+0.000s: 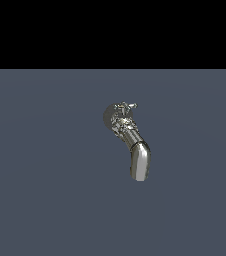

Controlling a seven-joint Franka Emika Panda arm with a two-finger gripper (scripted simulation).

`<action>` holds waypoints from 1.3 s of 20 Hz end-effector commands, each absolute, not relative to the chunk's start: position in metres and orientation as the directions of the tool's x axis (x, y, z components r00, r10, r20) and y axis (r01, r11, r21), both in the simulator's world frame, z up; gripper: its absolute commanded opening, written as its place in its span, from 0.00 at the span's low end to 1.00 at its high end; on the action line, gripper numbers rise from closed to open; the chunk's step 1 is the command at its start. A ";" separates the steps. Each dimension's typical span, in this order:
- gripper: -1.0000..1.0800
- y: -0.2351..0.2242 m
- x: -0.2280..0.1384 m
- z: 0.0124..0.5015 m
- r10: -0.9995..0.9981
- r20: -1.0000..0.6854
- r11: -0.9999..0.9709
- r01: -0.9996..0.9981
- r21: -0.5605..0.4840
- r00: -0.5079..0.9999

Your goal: Turn on the faucet by rotating a designated handle.

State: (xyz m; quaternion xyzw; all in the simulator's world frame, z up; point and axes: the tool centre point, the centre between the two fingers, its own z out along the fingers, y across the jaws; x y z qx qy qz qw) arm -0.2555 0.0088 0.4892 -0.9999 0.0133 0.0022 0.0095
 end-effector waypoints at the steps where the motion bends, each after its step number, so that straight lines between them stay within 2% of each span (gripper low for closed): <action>1: 0.41 0.015 -0.259 0.477 -0.031 -0.047 -0.999 -0.032 -0.023 0.998; 2: 0.42 0.011 -0.254 0.455 -0.071 -0.095 -0.997 -0.074 -0.028 0.993; 3: 0.54 -0.004 -0.245 0.442 -0.077 -0.112 -0.997 -0.075 0.021 0.991; 5: 0.54 -0.016 -0.228 0.415 -0.112 -0.129 -0.994 -0.109 0.031 0.985; 7: 0.60 -0.034 -0.218 0.375 -0.189 -0.173 -0.981 -0.192 0.001 0.967; 8: 0.54 -0.039 -0.207 0.371 -0.211 -0.160 -0.977 -0.210 0.026 0.964; 10: 0.51 -0.054 -0.206 0.328 -0.286 -0.212 -0.956 -0.294 -0.007 0.935; 11: 0.53 -0.068 -0.195 0.322 -0.334 -0.197 -0.940 -0.342 -0.003 0.922; 12: 0.56 -0.036 -0.174 0.321 -0.286 -0.165 -0.958 -0.283 0.040 0.944; 13: 0.58 -0.031 -0.166 0.307 -0.276 -0.165 -0.961 -0.271 0.048 0.947; 14: 0.46 -0.057 -0.144 0.315 -0.343 -0.118 -0.939 -0.340 0.045 0.932; 15: 0.44 -0.067 -0.139 0.300 -0.400 -0.133 -0.915 -0.402 0.012 0.907; 16: 0.46 -0.056 -0.127 0.290 -0.426 -0.133 -0.902 -0.432 -0.019 0.895; 17: 0.42 -0.053 -0.123 0.273 -0.451 -0.138 -0.889 -0.457 -0.015 0.882; 18: 0.53 -0.061 -0.123 0.255 -0.475 -0.152 -0.876 -0.483 -0.011 0.867; 19: 0.35 -0.027 -0.104 0.251 -0.419 -0.120 -0.907 -0.421 0.010 0.900; 20: 0.14 -0.034 -0.090 0.245 -0.411 -0.084 -0.912 -0.409 0.041 0.908; 21: 0.17 -0.038 -0.079 0.237 -0.439 -0.069 -0.898 -0.438 0.032 0.896; 22: 0.11 -0.059 -0.055 0.231 -0.523 -0.056 -0.852 -0.523 0.013 0.850; 23: 0.11 -0.097 -0.067 0.237 -0.586 -0.047 -0.810 -0.587 -0.003 0.809; 24: 0.17 -0.026 -0.056 0.220 -0.504 -0.060 -0.862 -0.506 -0.022 0.862; 25: 0.17 -0.017 -0.055 0.219 -0.486 -0.062 -0.872 -0.489 -0.026 0.872; 26: 0.33 -0.051 -0.040 0.217 -0.562 -0.050 -0.824 -0.565 -0.054 0.825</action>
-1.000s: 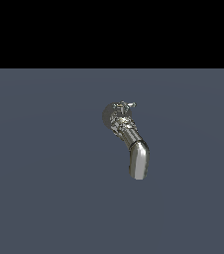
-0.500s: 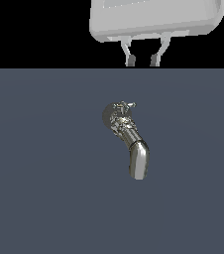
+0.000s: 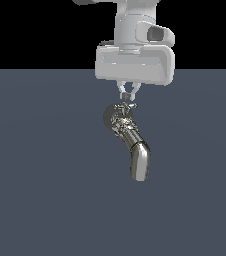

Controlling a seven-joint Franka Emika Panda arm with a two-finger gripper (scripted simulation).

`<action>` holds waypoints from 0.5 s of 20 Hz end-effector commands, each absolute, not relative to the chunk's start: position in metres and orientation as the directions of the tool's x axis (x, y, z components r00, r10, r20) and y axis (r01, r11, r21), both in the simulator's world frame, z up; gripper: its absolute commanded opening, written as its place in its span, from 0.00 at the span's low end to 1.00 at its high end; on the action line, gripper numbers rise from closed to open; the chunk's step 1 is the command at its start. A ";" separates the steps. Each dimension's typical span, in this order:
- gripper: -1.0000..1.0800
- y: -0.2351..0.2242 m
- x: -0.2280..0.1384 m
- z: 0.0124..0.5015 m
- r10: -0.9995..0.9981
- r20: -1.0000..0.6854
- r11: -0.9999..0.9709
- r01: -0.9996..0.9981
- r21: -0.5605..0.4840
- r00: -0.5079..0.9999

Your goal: Turn on the faucet by rotating a designated handle.

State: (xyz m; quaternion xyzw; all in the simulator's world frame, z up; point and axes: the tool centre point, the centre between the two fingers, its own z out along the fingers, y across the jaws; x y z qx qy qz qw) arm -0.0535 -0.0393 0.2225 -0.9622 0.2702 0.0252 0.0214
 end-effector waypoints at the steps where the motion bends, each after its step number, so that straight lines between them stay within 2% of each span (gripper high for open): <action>1: 0.61 -0.065 -0.047 0.196 -0.631 -0.072 -0.771 -0.634 -0.049 0.773; 2: 0.72 -0.111 -0.016 0.204 -0.585 0.005 -0.810 -0.585 -0.029 0.811; 3: 0.72 -0.102 -0.018 0.209 -0.576 0.019 -0.817 -0.576 -0.025 0.817; 4: 0.49 -0.075 -0.023 0.183 -0.497 -0.010 -0.867 -0.497 -0.005 0.867; 5: 0.49 -0.069 -0.022 0.181 -0.487 -0.014 -0.873 -0.487 -0.002 0.873; 6: 0.90 -0.038 -0.021 0.164 -0.399 -0.022 -0.917 -0.399 0.005 0.917; 7: 0.48 -0.082 0.006 0.149 -0.485 0.004 -0.874 -0.485 0.017 0.875; 8: 0.48 -0.127 -0.008 0.160 -0.566 0.030 -0.823 -0.567 0.026 0.824; 9: 0.77 -0.183 0.000 0.177 -0.595 0.101 -0.800 -0.600 0.021 0.797; 10: 0.57 -0.201 0.002 0.178 -0.623 0.133 -0.773 -0.632 0.048 0.771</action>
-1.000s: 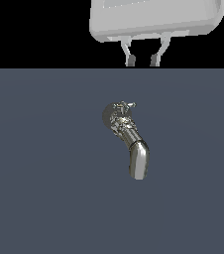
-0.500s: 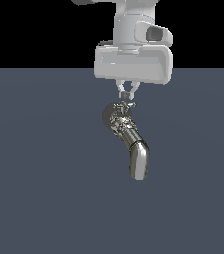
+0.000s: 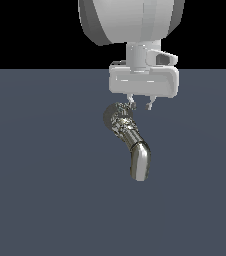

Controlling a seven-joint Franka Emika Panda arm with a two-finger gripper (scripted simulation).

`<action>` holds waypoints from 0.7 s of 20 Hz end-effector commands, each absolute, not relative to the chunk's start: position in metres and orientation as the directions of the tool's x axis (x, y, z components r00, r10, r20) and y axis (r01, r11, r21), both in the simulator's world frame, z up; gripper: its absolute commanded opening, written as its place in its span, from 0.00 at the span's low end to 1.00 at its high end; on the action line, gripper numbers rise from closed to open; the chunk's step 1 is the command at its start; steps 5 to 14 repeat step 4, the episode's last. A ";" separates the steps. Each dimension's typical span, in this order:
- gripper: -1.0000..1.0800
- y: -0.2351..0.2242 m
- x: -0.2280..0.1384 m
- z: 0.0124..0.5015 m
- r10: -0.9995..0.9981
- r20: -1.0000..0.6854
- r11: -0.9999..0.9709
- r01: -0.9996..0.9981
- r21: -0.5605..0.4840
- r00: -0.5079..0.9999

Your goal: Turn on the faucet by rotating a designated handle.

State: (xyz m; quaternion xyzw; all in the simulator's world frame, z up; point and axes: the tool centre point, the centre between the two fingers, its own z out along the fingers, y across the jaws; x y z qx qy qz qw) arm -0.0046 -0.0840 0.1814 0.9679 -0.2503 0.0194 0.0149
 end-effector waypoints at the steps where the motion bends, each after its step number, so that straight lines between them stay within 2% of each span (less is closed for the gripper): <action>1: 0.91 -0.210 0.009 0.181 -0.632 0.164 -0.762 -0.646 0.050 0.758; 3: 0.95 -0.233 0.017 0.182 -0.674 0.217 -0.715 -0.697 0.048 0.706; 4: 0.81 -0.212 0.028 0.180 -0.615 0.214 -0.766 -0.639 0.066 0.759; 14: 0.81 -0.212 0.028 0.180 -0.615 0.214 -0.766 -0.639 0.066 0.759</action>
